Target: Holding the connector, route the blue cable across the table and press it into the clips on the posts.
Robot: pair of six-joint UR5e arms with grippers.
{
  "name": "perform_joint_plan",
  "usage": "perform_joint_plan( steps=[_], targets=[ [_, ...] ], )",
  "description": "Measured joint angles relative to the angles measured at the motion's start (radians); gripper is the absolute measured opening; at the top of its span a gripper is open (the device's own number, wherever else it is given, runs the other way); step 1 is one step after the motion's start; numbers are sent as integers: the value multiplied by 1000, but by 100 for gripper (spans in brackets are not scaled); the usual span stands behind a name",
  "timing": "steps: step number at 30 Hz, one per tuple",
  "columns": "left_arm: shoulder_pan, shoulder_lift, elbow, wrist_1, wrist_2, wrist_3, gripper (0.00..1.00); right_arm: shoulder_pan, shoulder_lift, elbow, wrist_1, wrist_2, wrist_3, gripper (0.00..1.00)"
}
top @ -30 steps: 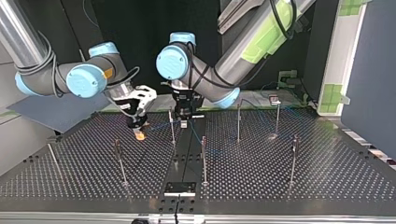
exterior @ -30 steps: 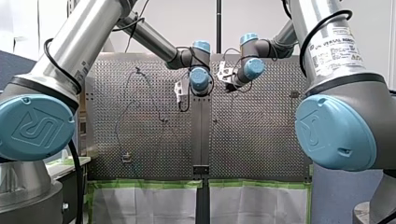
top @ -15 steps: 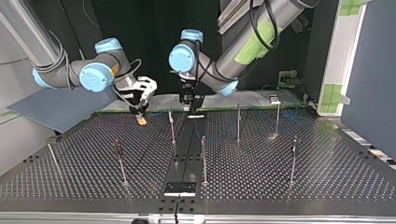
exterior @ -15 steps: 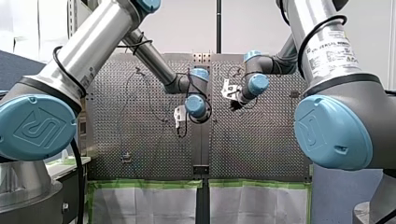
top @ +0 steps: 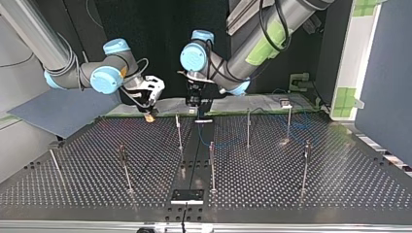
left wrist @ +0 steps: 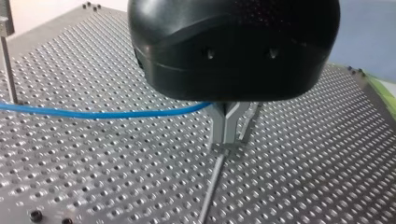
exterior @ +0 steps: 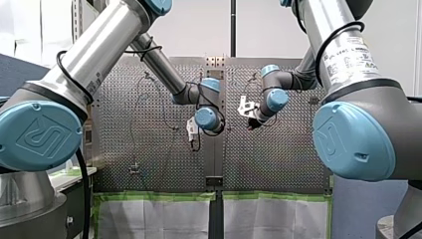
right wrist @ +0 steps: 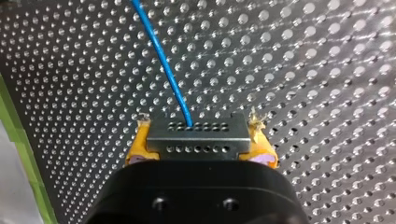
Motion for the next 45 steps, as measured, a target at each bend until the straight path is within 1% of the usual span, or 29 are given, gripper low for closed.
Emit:
perform_joint_plan(
  steps=[5,10,14,21,27,33,37,41,45],
  targets=[
    [8,-4,18,12,31,-12,0,-6,11,1,-3,0,-9,0],
    [19,-27,22,7,40,-17,0,-11,16,1,-18,-2,-11,0],
    [20,-42,22,6,43,-19,0,-12,18,1,-22,-5,-12,0],
    [26,-48,22,38,69,-33,0,-14,25,1,-31,-6,-8,0],
    [47,-56,27,65,109,-51,0,-19,35,1,-54,-6,-1,0],
    [73,-106,73,55,126,-58,0,-28,38,1,-80,-14,10,0],
    [106,-148,114,54,141,-64,0,-37,39,1,-93,-18,17,0],
    [121,-178,151,28,141,-59,0,-48,40,1,-113,-24,24,0],
    [127,-188,194,-3,141,-54,0,-63,41,-2,-138,-34,37,0]
  ],
)
